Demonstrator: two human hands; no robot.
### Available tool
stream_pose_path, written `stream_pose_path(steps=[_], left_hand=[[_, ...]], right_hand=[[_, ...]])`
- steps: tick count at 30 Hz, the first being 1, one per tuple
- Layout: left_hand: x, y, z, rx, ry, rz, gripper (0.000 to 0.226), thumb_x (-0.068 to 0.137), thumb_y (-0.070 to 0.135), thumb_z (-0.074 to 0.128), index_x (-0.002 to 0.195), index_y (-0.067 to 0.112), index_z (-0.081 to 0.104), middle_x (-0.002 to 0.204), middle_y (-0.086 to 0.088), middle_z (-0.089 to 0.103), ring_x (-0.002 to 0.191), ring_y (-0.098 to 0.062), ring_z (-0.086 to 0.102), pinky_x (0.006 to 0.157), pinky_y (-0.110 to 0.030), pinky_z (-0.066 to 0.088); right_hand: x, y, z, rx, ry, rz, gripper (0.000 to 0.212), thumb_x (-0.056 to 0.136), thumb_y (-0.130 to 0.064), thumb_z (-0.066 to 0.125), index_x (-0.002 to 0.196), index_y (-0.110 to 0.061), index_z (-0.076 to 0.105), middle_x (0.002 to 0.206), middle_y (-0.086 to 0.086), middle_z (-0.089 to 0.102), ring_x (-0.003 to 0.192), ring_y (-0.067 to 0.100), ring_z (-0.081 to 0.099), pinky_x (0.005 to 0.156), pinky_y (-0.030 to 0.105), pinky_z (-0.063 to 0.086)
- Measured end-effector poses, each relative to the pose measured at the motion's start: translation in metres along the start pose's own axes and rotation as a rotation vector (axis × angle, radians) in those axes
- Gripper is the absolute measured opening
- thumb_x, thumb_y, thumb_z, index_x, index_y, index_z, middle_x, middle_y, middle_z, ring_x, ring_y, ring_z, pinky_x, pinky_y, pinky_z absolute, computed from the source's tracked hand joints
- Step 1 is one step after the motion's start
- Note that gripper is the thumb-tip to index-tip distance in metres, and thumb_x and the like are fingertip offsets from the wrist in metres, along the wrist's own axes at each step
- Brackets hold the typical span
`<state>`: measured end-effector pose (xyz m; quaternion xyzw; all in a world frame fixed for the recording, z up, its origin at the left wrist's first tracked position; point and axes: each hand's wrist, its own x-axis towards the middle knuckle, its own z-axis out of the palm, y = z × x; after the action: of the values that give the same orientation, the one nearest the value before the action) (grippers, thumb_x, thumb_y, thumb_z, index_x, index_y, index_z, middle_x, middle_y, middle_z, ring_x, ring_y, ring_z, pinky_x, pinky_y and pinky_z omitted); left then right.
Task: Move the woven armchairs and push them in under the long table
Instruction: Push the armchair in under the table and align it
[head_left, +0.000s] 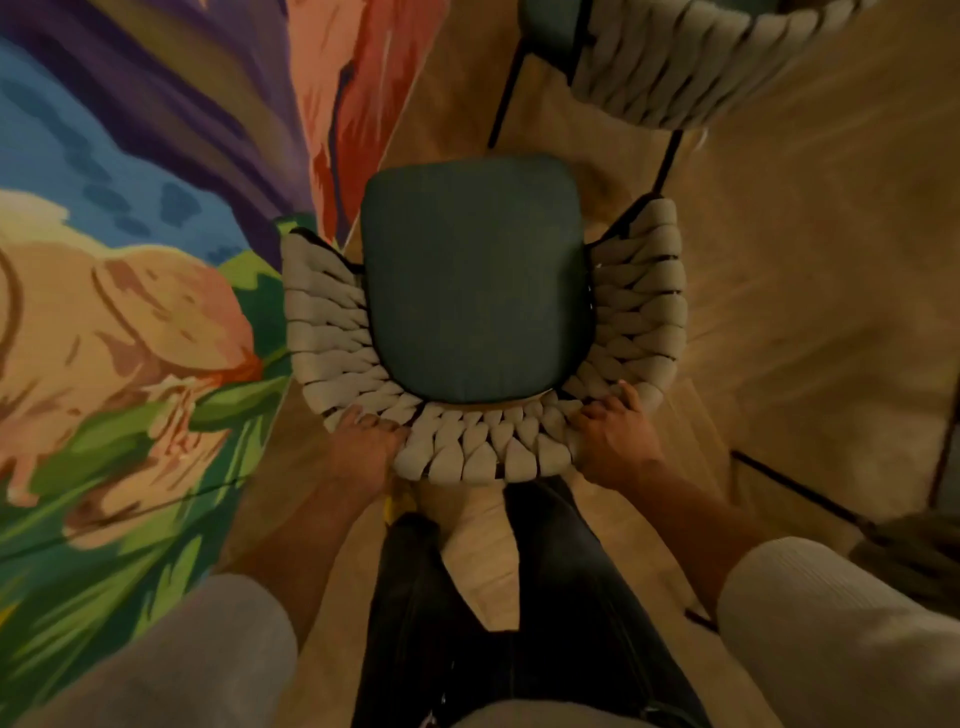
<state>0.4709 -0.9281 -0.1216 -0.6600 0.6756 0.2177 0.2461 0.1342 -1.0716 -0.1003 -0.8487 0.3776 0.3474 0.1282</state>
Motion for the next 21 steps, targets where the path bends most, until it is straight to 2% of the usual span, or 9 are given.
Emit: stream_pose_path(steps=[2, 4, 9, 13, 17, 21], left_hand=[[0.003, -0.014, -0.004, -0.003, 0.011, 0.031, 0.054, 0.045, 0.025, 0.085, 0.098, 0.035, 0.077, 0.087, 0.007, 0.075, 0.08, -0.022, 0.068, 0.094, -0.039, 0.037], [0.004, -0.028, -0.005, 0.005, 0.01, 0.075, 0.051, 0.052, 0.028, 0.082, 0.101, 0.034, 0.076, 0.09, 0.007, 0.075, 0.083, -0.021, 0.069, 0.094, -0.039, 0.039], [-0.003, -0.056, -0.006, 0.061, 0.027, 0.189, 0.04, 0.072, 0.033, 0.068, 0.112, 0.03, 0.072, 0.107, 0.004, 0.075, 0.101, -0.021, 0.067, 0.11, -0.044, 0.027], [-0.002, -0.072, -0.02, 0.16, -0.035, 0.269, 0.047, 0.085, 0.044, 0.059, 0.13, 0.031, 0.063, 0.129, 0.004, 0.067, 0.121, -0.021, 0.06, 0.12, -0.045, 0.019], [0.009, -0.07, -0.027, 0.269, -0.051, 0.332, 0.044, 0.089, 0.041, 0.057, 0.133, 0.034, 0.059, 0.133, 0.007, 0.064, 0.124, -0.018, 0.057, 0.123, -0.048, 0.015], [0.026, -0.054, -0.036, 0.373, -0.05, 0.433, 0.043, 0.09, 0.031, 0.059, 0.132, 0.035, 0.058, 0.131, 0.006, 0.065, 0.124, -0.019, 0.057, 0.122, -0.049, 0.016]], right_hand=[[-0.003, -0.015, -0.003, 0.019, 0.022, 0.05, 0.063, 0.085, -0.051, 0.059, 0.145, -0.032, 0.052, 0.142, -0.001, 0.058, 0.14, 0.026, 0.042, 0.125, 0.053, 0.005], [-0.006, -0.031, -0.006, 0.028, 0.038, 0.119, 0.06, 0.087, -0.05, 0.062, 0.143, -0.033, 0.053, 0.142, -0.003, 0.058, 0.141, 0.025, 0.041, 0.126, 0.051, 0.005], [-0.022, -0.074, -0.004, 0.08, 0.069, 0.246, 0.054, 0.089, -0.047, 0.063, 0.141, -0.038, 0.056, 0.146, -0.007, 0.056, 0.145, 0.023, 0.038, 0.126, 0.048, 0.006], [-0.039, -0.11, 0.012, 0.162, 0.044, 0.313, 0.054, 0.083, -0.047, 0.063, 0.136, -0.038, 0.06, 0.134, -0.007, 0.064, 0.137, 0.024, 0.046, 0.125, 0.048, 0.009], [-0.059, -0.134, 0.034, 0.244, 0.023, 0.404, 0.058, 0.075, -0.049, 0.068, 0.131, -0.036, 0.064, 0.126, -0.006, 0.067, 0.131, 0.024, 0.049, 0.125, 0.047, 0.008], [-0.08, -0.142, 0.056, 0.334, 0.026, 0.499, 0.054, 0.077, -0.047, 0.067, 0.13, -0.035, 0.065, 0.126, -0.007, 0.067, 0.132, 0.024, 0.048, 0.124, 0.046, 0.004]])
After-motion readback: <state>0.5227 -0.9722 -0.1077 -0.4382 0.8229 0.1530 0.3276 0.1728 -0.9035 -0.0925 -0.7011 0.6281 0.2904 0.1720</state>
